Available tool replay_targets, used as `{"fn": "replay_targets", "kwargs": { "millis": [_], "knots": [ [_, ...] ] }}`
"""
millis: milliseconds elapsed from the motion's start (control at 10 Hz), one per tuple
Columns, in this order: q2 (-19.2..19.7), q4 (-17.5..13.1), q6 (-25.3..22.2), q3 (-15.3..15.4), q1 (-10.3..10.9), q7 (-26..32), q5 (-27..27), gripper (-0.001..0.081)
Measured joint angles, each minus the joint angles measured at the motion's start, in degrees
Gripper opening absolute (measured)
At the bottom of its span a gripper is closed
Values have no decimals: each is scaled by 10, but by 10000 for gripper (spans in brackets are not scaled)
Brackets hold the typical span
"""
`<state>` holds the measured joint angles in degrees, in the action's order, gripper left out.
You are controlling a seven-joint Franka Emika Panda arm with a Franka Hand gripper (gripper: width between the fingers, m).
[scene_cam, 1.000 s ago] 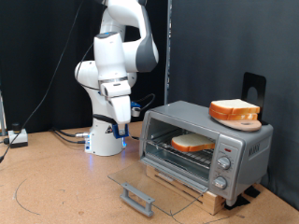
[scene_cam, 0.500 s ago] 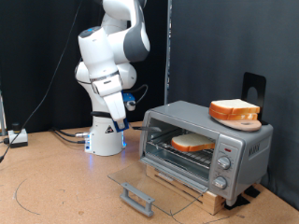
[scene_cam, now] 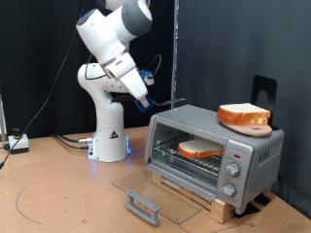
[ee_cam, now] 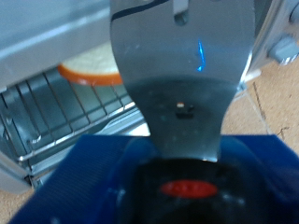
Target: Make a piece of toast with the oven
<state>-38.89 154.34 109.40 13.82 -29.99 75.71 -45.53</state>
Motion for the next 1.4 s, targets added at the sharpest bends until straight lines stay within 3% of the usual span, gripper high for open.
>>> {"fn": "replay_targets", "kwargs": {
  "millis": [400, 600, 800, 1100, 1400],
  "knots": [
    [-38, -13, -14, 18, 9, -47, -6, 391],
    [-32, -21, -90, 16, 18, -36, -4, 391],
    [-38, -31, -148, 31, 44, -17, 16, 391],
    [-68, -30, -147, 85, 75, -15, 25, 391],
    [-101, -27, -141, 148, 96, -60, 0, 391]
  ]
}}
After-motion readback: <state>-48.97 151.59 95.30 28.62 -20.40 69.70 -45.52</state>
